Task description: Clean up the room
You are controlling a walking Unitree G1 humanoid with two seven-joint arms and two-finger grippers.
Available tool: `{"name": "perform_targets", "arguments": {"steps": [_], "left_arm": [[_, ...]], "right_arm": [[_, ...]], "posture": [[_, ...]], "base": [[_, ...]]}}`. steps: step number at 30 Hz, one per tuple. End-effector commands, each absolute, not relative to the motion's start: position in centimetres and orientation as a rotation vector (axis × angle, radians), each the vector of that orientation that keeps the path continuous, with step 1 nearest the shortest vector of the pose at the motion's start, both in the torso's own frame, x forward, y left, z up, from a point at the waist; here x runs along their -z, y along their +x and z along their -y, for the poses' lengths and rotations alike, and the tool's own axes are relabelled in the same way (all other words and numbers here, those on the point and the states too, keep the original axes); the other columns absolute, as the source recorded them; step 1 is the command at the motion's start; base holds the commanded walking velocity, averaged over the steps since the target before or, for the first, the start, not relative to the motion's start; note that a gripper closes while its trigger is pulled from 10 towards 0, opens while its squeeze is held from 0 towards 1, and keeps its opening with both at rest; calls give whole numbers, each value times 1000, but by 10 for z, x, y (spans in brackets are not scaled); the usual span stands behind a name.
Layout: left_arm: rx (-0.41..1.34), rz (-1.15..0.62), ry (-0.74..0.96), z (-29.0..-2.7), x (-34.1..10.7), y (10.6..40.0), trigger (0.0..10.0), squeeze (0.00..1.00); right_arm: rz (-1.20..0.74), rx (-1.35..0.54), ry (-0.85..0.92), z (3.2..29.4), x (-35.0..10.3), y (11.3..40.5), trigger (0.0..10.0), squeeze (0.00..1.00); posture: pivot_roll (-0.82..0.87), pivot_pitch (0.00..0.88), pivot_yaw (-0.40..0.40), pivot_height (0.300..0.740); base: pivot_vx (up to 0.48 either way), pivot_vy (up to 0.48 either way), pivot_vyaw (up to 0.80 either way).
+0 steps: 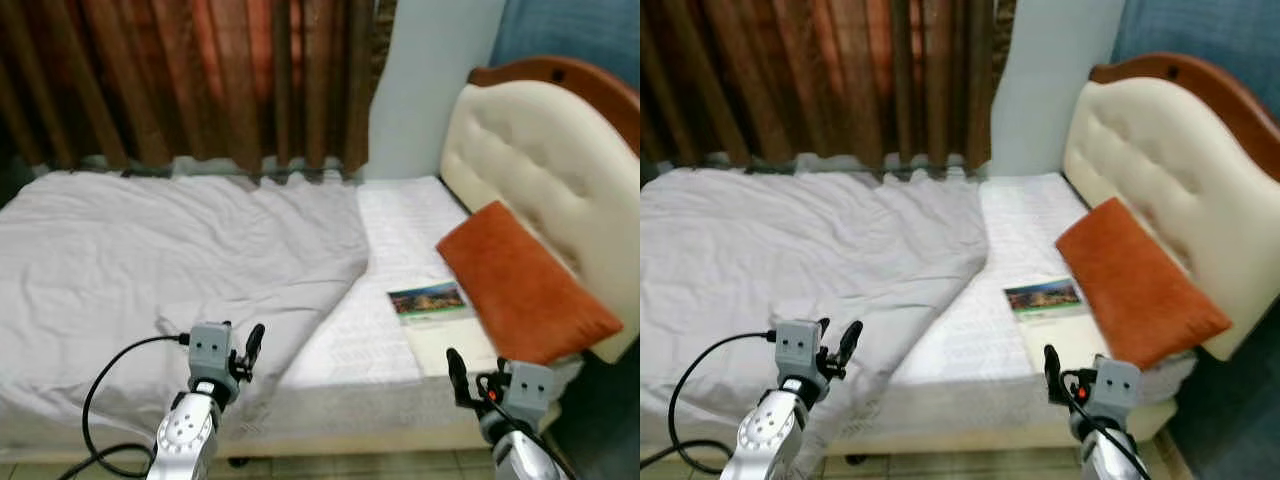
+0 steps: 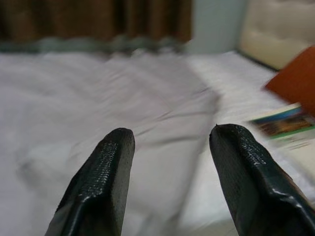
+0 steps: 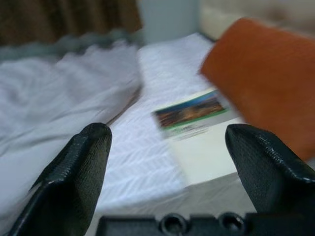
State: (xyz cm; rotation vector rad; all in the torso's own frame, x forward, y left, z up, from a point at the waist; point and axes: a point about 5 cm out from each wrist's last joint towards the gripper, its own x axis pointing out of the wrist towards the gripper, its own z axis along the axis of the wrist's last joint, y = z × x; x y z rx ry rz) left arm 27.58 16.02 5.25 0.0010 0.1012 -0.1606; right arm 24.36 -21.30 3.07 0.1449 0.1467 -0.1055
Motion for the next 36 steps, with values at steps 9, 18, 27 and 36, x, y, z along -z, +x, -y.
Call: {"name": "perform_targets", "arguments": {"steps": [9, 18, 27, 36], "left_arm": [[137, -121, 49, -159, -54, 282, 10000, 0], [88, -154, -24, -162, -51, 285, 10000, 0], [87, -162, 29, -161, -51, 286, 10000, 0], [85, -163, 47, -162, -53, 291, 10000, 0]], "right_arm": [[-133, 42, 129, 204, -37, 259, 10000, 0], [-138, 19, 131, 202, -37, 265, 10000, 0], [-145, -4, 115, 199, -35, 268, 10000, 0], [-150, -7, 109, 199, -34, 269, 10000, 0]], "posture": [[-3, 0, -46, 740], [5, 0, -47, 740], [6, 0, -51, 740], [4, 0, -50, 740]], "base": [[75, 53, 0], [465, 0, 0], [455, 0, 0], [455, 0, 0]]}}
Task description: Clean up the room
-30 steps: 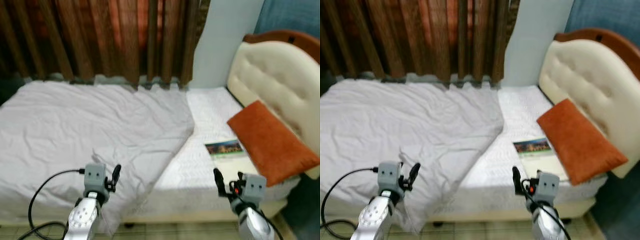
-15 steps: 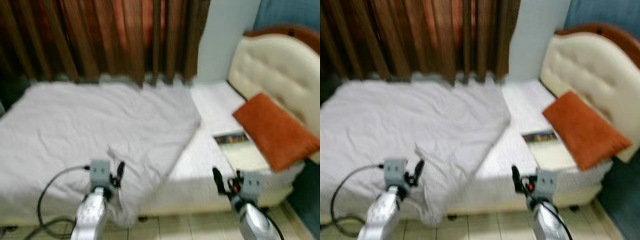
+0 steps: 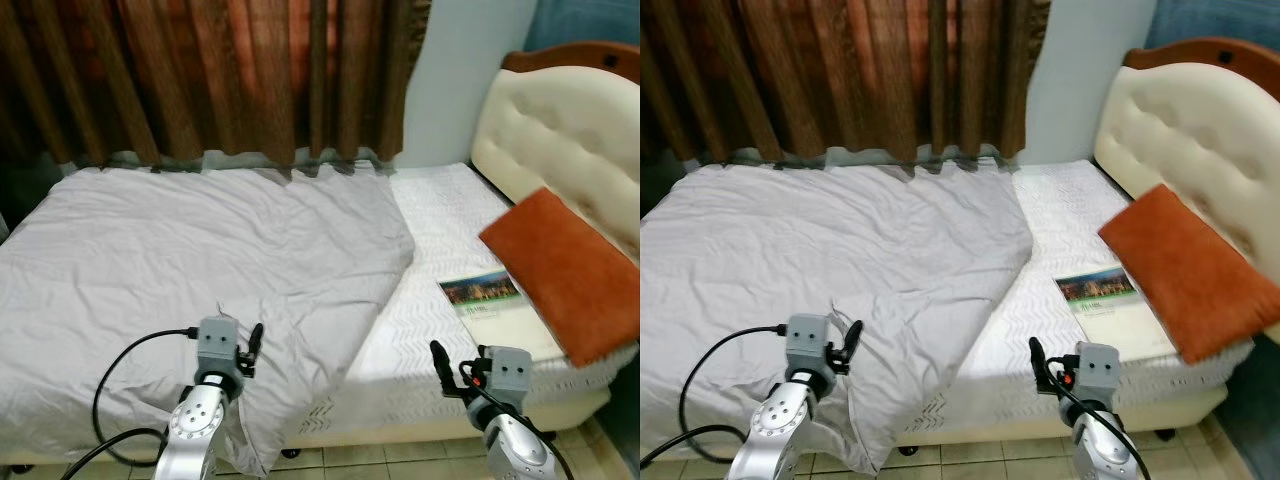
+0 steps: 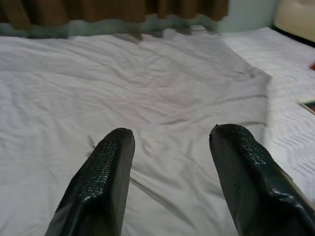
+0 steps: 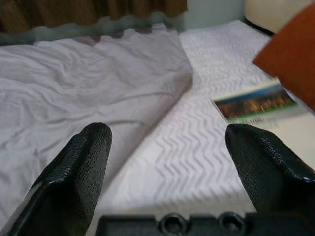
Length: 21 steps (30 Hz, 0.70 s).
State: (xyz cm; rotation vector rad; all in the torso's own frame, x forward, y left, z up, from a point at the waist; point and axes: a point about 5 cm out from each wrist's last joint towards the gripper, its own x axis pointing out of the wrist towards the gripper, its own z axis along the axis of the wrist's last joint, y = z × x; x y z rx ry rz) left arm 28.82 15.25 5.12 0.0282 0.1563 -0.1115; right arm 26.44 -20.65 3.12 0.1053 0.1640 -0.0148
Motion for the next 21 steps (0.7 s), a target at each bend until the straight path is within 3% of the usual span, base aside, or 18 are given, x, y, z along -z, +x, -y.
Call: {"name": "perform_targets", "arguments": {"steps": [1, 4, 14, 17, 21], "left_arm": [[81, -165, 38, -163, -52, 291, 10000, 0], [64, -173, 6, -163, -51, 290, 10000, 0], [58, -179, 8, -164, -49, 289, 10000, 0], [64, -195, 23, -163, -48, 290, 10000, 0], [172, -258, 54, -148, -42, 303, 10000, 0]], "right_arm": [[-151, -7, 107, 198, -34, 269, 10000, 0], [-154, -8, 104, 198, -34, 269, 10000, 0], [-171, -24, 96, 197, -31, 269, 10000, 0], [-180, -28, 97, 196, -30, 268, 10000, 0], [-205, -27, 104, 196, -25, 260, 10000, 0]], "posture": [[2, 0, -48, 740], [3, 0, -47, 740], [4, 0, -53, 740], [4, 0, -59, 740], [5, 35, -72, 740]], "base": [[454, 0, 0], [426, 0, 0], [376, 296, 0], [372, 303, 517], [374, 300, 0]]}}
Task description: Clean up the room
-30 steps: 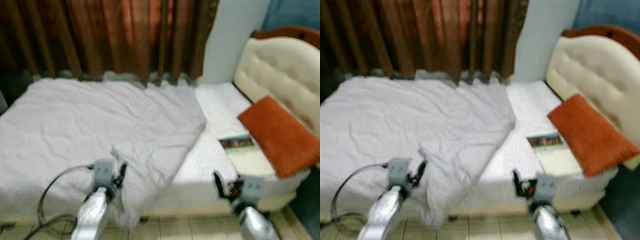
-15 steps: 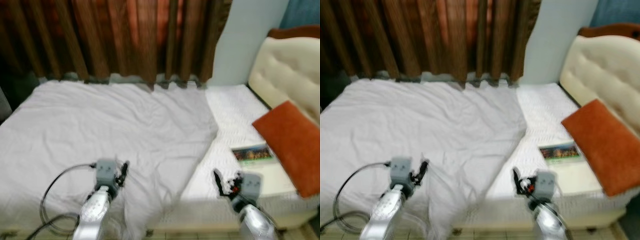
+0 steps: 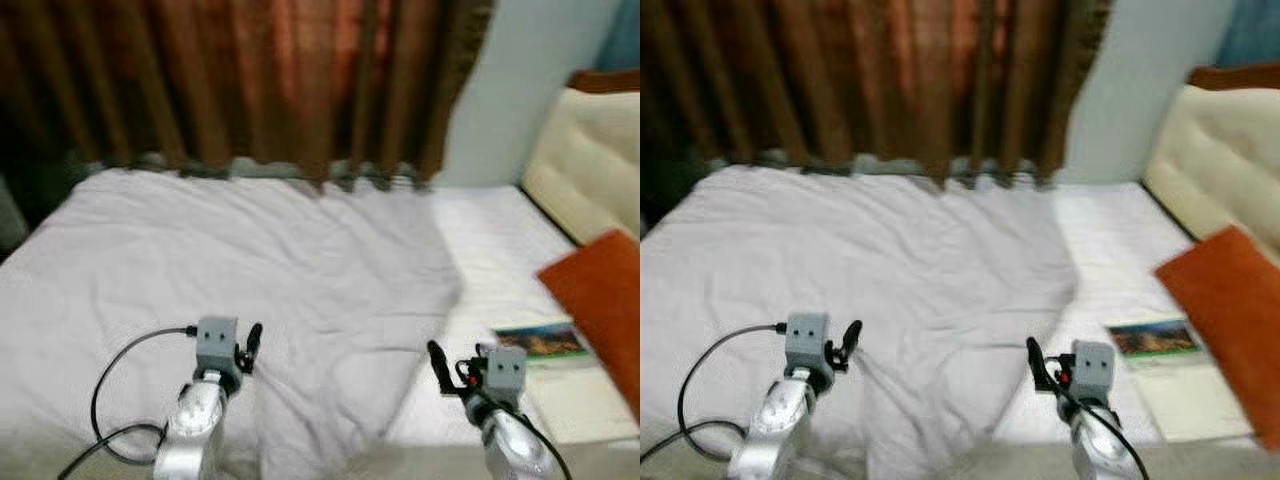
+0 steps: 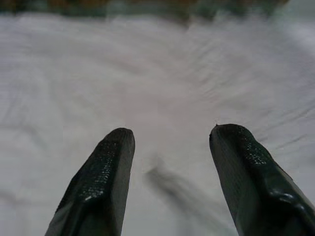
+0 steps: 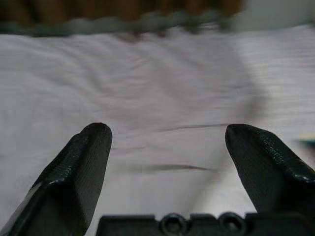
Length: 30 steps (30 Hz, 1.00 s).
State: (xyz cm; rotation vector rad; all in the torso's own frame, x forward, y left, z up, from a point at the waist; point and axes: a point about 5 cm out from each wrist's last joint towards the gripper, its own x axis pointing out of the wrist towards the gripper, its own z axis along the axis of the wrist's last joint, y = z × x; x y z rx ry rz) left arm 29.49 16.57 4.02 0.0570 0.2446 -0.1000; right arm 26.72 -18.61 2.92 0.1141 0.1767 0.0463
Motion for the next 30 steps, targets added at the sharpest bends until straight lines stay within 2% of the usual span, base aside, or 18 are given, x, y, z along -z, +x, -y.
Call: {"name": "perform_targets", "arguments": {"steps": [1, 2, 3, 5, 7, 10, 12, 13, 14, 15, 16, 18, 22, 28, 30], "left_arm": [[193, -272, 47, -145, -41, 305, 10000, 0], [193, -272, 47, -145, -41, 305, 10000, 0], [252, -302, 33, -134, -41, 314, 10000, 0], [274, -313, 29, -131, -41, 316, 10000, 0], [296, -376, 36, -121, -39, 324, 10000, 0], [308, -397, 8, -115, -42, 330, 10000, 0], [319, -418, -7, -111, -45, 337, 10000, 0], [315, -410, 16, -112, -49, 341, 10000, 0], [315, -410, 16, -112, -49, 341, 10000, 0], [299, -406, 37, -114, -51, 343, 10000, 0], [271, -351, 109, -121, -62, 351, 10000, 0], [244, -322, 93, -126, -69, 356, 10000, 0], [141, -301, -120, -139, -80, 365, 10000, 0], [61, -211, -452, -144, -103, 379, 10000, 0], [67, -195, -496, -141, -106, 380, 10000, 0]], "right_arm": [[-207, -27, 106, 195, -24, 258, 10000, 0], [-207, -27, 106, 195, -24, 258, 10000, 0], [-228, -29, 100, 195, -19, 249, 10000, 0], [-233, -30, 98, 194, -18, 246, 10000, 0], [-255, -32, 92, 194, -16, 223, 10000, 0], [-270, -25, 86, 193, -17, 204, 10000, 0], [-281, -11, 87, 191, -21, 178, 10000, 0], [-280, -9, 86, 188, -30, 160, 10000, 0], [-280, -9, 86, 188, -30, 160, 10000, 0], [-294, -6, 83, 185, -31, 147, 10000, 0], [-314, -3, 69, 180, -48, 115, 10000, 0], [-336, 10, 72, 176, -59, 94, 10000, 0], [-417, 12, 78, 166, -69, 48, 10000, 0], [-512, 50, 95, 158, -85, 14, 10000, 0], [-524, 54, 99, 157, -88, 11, 10000, 0]], "posture": [[5, 35, -72, 740], [5, 35, -72, 740], [-11, 91, -74, 740], [-11, 91, -74, 740], [-66, 215, -56, 740], [-96, 261, -48, 740], [-158, 377, -28, 740], [-205, 468, -19, 740], [-205, 468, -19, 740], [-205, 468, -19, 740], [-268, 593, -16, 740], [-280, 609, -13, 740], [-356, 681, -13, 740], [-380, 721, -13, 740], [-382, 715, -13, 740]], "base": [[368, 307, 0], [368, 307, 0], [371, 304, 0], [371, 304, 0], [187, 148, 0], [0, 0, 0], [0, 0, 0], [0, 0, 0], [0, 0, 0], [0, 0, 0], [0, 0, 0], [0, 0, 0], [0, 0, 0], [0, 0, 0], [0, 0, 0]]}}
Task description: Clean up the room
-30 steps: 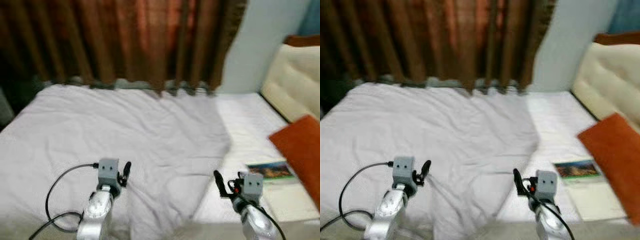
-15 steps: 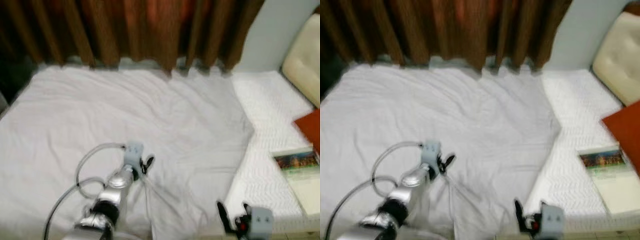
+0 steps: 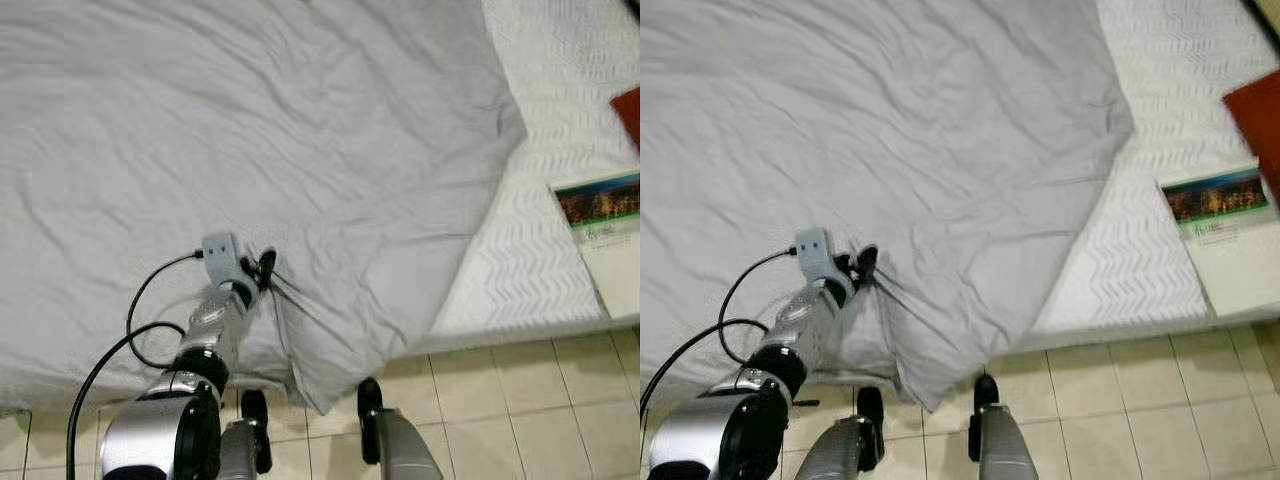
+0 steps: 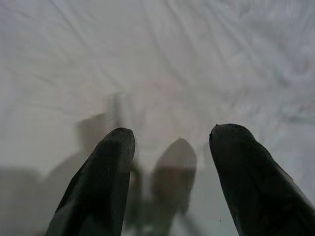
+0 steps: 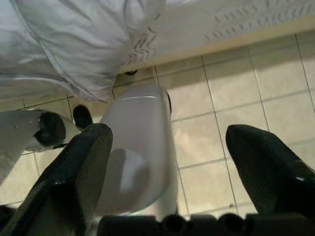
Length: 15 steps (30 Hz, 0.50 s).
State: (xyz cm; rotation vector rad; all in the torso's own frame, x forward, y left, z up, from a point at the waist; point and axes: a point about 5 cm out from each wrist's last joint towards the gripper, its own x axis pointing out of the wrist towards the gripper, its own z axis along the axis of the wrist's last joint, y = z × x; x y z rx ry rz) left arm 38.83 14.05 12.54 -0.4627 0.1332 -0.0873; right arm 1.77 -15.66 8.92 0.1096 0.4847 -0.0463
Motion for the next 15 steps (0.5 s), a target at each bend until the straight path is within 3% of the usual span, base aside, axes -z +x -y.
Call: {"name": "perform_targets", "arguments": {"steps": [1, 12, 13, 14, 15], "left_arm": [[76, -174, -539, -136, -111, 382, 10000, 0], [9, -358, -694, -119, -77, 367, 10000, 0], [3, -368, -696, -118, -76, 366, 5922, 0], [-1, -374, -691, -116, -76, 366, 0, 0], [-1, -374, -681, -116, -77, 366, 0, 0]], "right_arm": [[-538, 62, 105, 154, -90, 9, 10000, 0], [-604, 84, 103, 155, -100, -13, 10000, 0], [-616, 86, 100, 155, -100, -16, 10000, 0], [-627, 86, 98, 155, -100, -19, 10000, 0], [-630, 84, 98, 155, -100, -19, 10000, 0]], "posture": [[-383, 707, -13, 740], [-454, 717, -48, 740], [-454, 722, -48, 740], [-452, 725, -49, 740], [-452, 725, -49, 740]], "base": [[0, 0, 0], [0, 0, 0], [0, 0, 0], [0, 0, 0], [0, 0, 0]]}}
